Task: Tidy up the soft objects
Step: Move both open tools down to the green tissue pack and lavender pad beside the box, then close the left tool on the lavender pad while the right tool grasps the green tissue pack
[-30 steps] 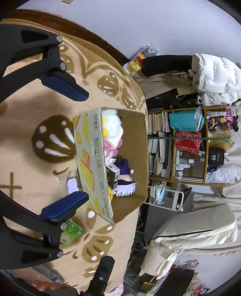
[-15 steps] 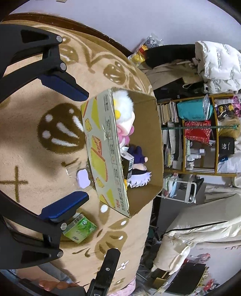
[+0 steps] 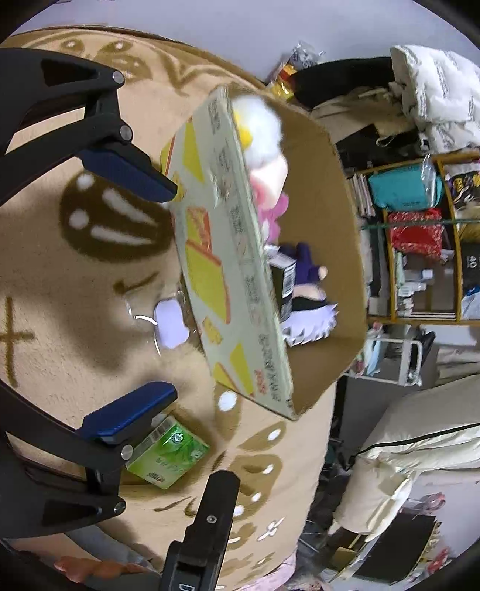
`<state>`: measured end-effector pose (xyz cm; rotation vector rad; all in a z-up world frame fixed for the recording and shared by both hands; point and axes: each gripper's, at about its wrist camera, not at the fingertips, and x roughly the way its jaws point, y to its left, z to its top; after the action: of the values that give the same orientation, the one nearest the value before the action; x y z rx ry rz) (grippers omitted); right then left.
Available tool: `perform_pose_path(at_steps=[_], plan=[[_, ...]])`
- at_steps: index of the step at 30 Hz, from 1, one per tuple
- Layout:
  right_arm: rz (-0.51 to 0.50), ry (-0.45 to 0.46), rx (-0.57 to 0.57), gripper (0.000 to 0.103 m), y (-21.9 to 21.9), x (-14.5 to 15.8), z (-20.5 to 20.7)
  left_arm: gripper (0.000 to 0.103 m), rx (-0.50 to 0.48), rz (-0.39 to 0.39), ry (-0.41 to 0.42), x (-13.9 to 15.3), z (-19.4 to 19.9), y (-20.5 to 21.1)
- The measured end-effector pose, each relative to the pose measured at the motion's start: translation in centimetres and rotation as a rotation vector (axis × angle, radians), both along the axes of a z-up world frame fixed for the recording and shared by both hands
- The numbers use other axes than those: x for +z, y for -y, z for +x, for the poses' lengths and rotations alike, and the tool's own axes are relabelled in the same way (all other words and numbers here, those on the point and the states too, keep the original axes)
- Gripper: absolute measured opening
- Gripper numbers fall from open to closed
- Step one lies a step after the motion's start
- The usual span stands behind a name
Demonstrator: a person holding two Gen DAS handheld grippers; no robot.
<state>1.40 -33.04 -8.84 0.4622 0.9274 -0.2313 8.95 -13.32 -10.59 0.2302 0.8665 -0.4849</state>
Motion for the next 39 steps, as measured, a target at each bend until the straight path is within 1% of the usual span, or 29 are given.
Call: perform_pose_path(at_steps=[7, 12, 17, 18, 20, 22, 24, 26, 29, 32, 35, 39], plan=[[0.062, -0.085, -0.03, 0.103, 0.8, -2.6, 1.0, 0.097, -0.015, 0.006, -0.062, -2.0, 1.1, 1.4], [0.114, -0.155, -0.076, 0.103, 1.6, -4.6, 1.2, 0.097, -0.019, 0.02, -0.079, -2.9, 1.6, 1.9], [0.159, -0.205, -0.085, 0.103, 1.9, -6.0, 1.2, 0.097, -0.018, 0.015, -0.109, -3.9, 2.3, 2.3], [0.161, -0.214, -0.084, 0.101, 1.9, -6.1, 1.3, 0.097, -0.021, 0.012, -0.118, -4.1, 2.5, 2.4], [0.175, -0.232, -0.079, 0.096, 1.9, -6.6, 1.4, 0.097, -0.022, 0.009, -0.133, -4.4, 2.8, 2.6], [0.187, -0.245, -0.074, 0.095, 1.9, -6.9, 1.6, 0.097, -0.024, 0.01, -0.143, -4.8, 2.9, 2.8], [0.208, -0.272, -0.072, 0.094, 1.8, -7.6, 1.7, 0.097, -0.03, 0.024, -0.156, -5.3, 3.1, 3.1], [0.231, -0.291, -0.081, 0.089, 2.1, -8.2, 1.7, 0.097, -0.035, 0.042, -0.165, -5.8, 3.3, 3.3], [0.276, -0.279, -0.112, 0.088, 2.9, -8.5, 1.4, 0.097, -0.031, 0.051, -0.19, -6.6, 3.8, 3.4], [0.265, -0.291, -0.114, 0.084, 2.8, -8.6, 1.3, 0.097, -0.02, 0.059, -0.201, -7.2, 4.3, 3.6], [0.25, -0.3, -0.111, 0.084, 2.7, -8.6, 1.2, 0.097, -0.02, 0.046, -0.216, -7.4, 4.7, 3.9], [0.233, -0.307, -0.109, 0.084, 2.1, -8.6, 1.9, 0.097, -0.021, 0.059, -0.222, -7.9, 5.0, 4.7]])
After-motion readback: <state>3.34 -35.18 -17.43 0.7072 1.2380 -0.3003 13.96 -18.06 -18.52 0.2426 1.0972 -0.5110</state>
